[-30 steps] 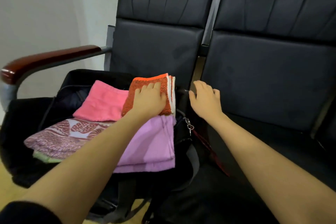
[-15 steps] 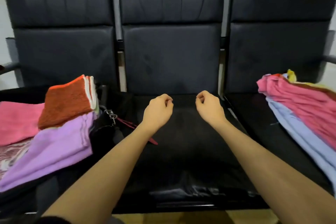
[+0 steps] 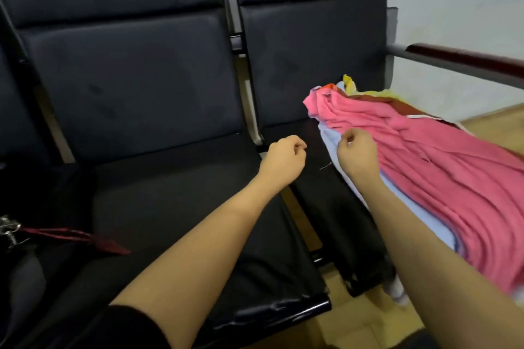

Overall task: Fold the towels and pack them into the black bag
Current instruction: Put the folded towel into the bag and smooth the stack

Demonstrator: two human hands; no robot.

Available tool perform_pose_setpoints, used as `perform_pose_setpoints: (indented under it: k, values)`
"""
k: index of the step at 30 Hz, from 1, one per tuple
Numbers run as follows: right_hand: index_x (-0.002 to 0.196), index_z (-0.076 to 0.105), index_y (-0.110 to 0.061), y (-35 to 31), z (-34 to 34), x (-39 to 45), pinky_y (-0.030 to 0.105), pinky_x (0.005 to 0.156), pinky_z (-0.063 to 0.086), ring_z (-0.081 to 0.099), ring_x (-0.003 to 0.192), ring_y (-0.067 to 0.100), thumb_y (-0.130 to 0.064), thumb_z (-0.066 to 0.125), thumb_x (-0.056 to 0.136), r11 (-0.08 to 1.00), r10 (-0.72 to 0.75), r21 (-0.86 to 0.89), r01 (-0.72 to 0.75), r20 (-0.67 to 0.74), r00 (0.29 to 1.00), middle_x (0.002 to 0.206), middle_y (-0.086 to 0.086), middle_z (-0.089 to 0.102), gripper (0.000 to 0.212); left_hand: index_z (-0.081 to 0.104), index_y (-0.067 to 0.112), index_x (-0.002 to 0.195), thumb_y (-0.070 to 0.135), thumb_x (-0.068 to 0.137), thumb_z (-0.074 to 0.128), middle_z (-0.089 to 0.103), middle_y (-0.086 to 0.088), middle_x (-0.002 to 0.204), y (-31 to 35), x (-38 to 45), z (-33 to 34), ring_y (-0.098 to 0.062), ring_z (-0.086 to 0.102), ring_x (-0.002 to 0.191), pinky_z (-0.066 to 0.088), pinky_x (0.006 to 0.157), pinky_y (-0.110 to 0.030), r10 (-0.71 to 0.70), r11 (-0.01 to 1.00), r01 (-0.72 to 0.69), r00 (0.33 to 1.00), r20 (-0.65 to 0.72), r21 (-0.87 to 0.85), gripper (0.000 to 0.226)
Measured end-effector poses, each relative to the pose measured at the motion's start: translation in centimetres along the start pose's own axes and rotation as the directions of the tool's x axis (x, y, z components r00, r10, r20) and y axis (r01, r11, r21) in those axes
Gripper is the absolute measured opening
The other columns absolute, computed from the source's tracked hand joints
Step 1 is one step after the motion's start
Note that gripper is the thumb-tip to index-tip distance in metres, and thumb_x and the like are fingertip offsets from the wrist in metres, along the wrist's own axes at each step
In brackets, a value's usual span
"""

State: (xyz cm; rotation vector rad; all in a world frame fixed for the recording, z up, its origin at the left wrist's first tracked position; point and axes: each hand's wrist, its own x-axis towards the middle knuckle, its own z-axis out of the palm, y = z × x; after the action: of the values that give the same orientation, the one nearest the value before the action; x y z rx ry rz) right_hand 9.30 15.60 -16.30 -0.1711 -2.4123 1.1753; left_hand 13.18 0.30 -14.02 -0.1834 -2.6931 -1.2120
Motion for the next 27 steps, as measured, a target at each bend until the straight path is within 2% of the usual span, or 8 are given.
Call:
perform_pose_setpoints:
  k: [4,8,11,15,17,20,24,27]
  values:
    - [0.12,0.052,0.0,4.1,-1.7,2.1,0.043,0.093,0.032,0.046,0.115,0.039,-0.004,0.047,0.087,0.976,0.021,-0.217,-0.033,-0.059,0.998,0.125,0.021,0.051,0.034,0.063,0.011,0.109,0.01,0.093,0.042,0.066,-0.011,0.101,2.1,3.5,4.8,-0.028,0.061,0.091,0.053,0.079,-0.042,0.066,0.997,-0.068,0.995,0.08,0.027,0.027]
    - [0.139,0.034,0.0,7.1,-1.9,3.8,0.043,0.1,0.029,0.039,0.123,0.038,-0.006,0.046,0.089,0.919,0.041,-0.391,-0.052,-0.038,0.998,0.141,0.018,0.039,0.052,0.062,0.01,0.115,0.01,0.094,0.041,0.065,-0.014,0.109,3.2,6.4,9.0,-0.032,0.06,0.096,0.05,0.085,-0.045,0.121,0.991,-0.127,0.982,0.142,0.032,0.029]
    - [0.145,0.027,-0.002,8.9,-1.7,4.3,0.042,0.097,0.031,0.04,0.122,0.039,-0.011,0.048,0.091,0.885,0.087,-0.455,-0.096,-0.041,0.995,0.139,0.02,0.04,0.058,0.06,0.01,0.121,0.007,0.093,0.042,0.063,-0.013,0.117,3.5,7.9,11.4,-0.033,0.058,0.104,0.047,0.091,-0.045,0.133,0.99,-0.139,0.972,0.193,0.021,0.033]
    - [0.13,0.044,-0.005,10.3,-1.2,5.3,0.041,0.088,0.034,0.046,0.114,0.036,-0.022,0.048,0.094,0.833,0.064,-0.546,-0.088,-0.063,0.996,0.126,0.019,0.051,0.04,0.053,0.016,0.13,0.017,0.091,0.038,0.058,-0.009,0.131,3.4,9.3,13.8,-0.028,0.053,0.119,0.041,0.101,-0.041,0.136,0.988,-0.151,0.949,0.286,0.029,0.042]
    - [0.115,0.054,-0.006,10.7,-1.2,5.8,0.04,0.083,0.036,0.052,0.108,0.036,-0.02,0.048,0.094,0.826,0.047,-0.556,-0.09,-0.092,0.995,0.115,0.018,0.059,0.026,0.05,0.018,0.134,0.019,0.091,0.038,0.058,-0.008,0.131,3.3,9.6,14.8,-0.027,0.054,0.118,0.041,0.101,-0.041,0.126,0.988,-0.148,0.939,0.32,0.045,0.044]
    - [0.106,0.061,-0.006,10.6,-1.6,6.1,0.039,0.08,0.039,0.057,0.103,0.036,-0.012,0.047,0.09,0.85,0.066,-0.514,-0.117,-0.117,0.991,0.107,0.017,0.063,0.022,0.04,0.02,0.141,0.016,0.095,0.038,0.06,-0.011,0.126,2.9,10.3,16.0,-0.028,0.057,0.111,0.044,0.096,-0.043,0.118,0.987,-0.146,0.936,0.333,0.061,0.047]
    - [0.09,0.062,-0.003,10.4,-1.8,6.1,0.04,0.075,0.033,0.054,0.095,0.038,-0.005,0.051,0.084,0.937,-0.04,-0.349,-0.027,-0.183,0.982,0.098,0.018,0.06,0.013,0.025,0.032,0.148,0.014,0.095,0.038,0.063,-0.007,0.105,2.6,11.2,16.2,-0.027,0.06,0.092,0.048,0.084,-0.043,0.154,0.976,-0.194,0.936,0.316,0.099,0.057]
    - [0.084,0.062,-0.005,9.4,-1.7,6.4,0.035,0.075,0.025,0.049,0.095,0.033,-0.006,0.057,0.084,0.977,-0.15,-0.178,0.115,-0.199,0.969,0.097,0.015,0.058,0.005,0.034,0.033,0.143,0.016,0.094,0.038,0.056,0.001,0.091,2.3,11.4,15.5,-0.023,0.055,0.086,0.048,0.083,-0.043,0.18,0.977,-0.205,0.941,0.286,0.062,0.052]
